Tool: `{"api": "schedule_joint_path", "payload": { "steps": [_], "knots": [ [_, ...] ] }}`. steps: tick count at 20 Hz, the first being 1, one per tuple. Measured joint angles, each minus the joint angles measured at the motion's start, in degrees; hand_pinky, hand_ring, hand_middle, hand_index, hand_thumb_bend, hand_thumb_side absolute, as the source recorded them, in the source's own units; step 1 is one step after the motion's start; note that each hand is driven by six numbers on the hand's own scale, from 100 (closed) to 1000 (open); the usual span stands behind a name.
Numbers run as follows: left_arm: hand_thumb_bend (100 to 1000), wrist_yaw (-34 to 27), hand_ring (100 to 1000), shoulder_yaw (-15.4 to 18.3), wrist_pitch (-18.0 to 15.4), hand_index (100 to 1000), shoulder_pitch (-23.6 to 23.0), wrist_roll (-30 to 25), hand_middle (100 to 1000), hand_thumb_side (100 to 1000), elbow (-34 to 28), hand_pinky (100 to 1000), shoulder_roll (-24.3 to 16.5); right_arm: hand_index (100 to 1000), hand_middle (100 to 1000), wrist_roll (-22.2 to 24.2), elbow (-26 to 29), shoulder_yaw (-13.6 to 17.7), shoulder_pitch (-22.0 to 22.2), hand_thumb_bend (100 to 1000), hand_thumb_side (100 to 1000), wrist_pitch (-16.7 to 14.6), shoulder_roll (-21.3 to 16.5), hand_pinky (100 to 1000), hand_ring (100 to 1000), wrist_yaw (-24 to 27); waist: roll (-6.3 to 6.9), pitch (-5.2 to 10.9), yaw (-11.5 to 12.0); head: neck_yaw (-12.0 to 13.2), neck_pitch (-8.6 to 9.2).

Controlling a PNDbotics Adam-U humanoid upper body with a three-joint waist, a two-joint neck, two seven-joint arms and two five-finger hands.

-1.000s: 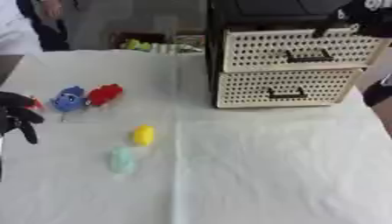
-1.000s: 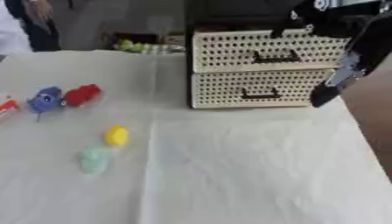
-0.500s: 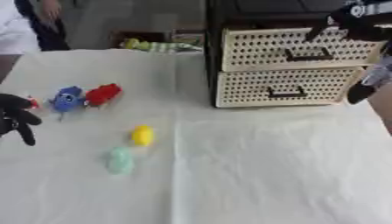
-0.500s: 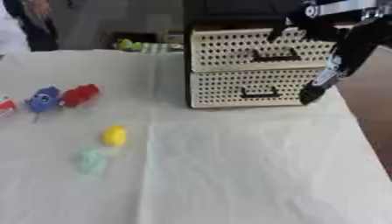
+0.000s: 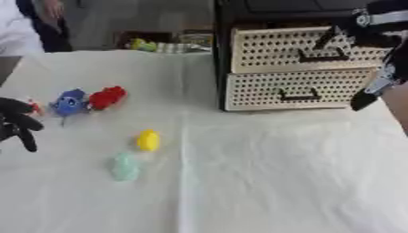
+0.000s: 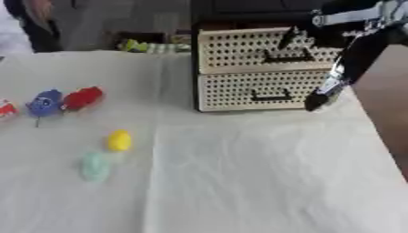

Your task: Pick up objects from table and place into drawer.

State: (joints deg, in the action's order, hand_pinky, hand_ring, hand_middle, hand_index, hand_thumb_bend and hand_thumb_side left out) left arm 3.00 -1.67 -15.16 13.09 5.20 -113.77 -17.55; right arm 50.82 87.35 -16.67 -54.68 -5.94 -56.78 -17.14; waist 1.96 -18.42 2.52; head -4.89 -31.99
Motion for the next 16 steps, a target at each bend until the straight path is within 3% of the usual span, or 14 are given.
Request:
{"api": "schedule_joint_path", "payload": {
  "steps": [16],
  "knots": [
    [100,0.0,501,-0.3,0.3,659,0.0,-0.3,571,716,0.0,277,0.5,877,100,-1.0,2.5,-0.4,2.4,821,508,-0.1,-0.5,100,100,-3.9,-0.06,-0.02,0.0,-0.2,0.09]
  ]
}}
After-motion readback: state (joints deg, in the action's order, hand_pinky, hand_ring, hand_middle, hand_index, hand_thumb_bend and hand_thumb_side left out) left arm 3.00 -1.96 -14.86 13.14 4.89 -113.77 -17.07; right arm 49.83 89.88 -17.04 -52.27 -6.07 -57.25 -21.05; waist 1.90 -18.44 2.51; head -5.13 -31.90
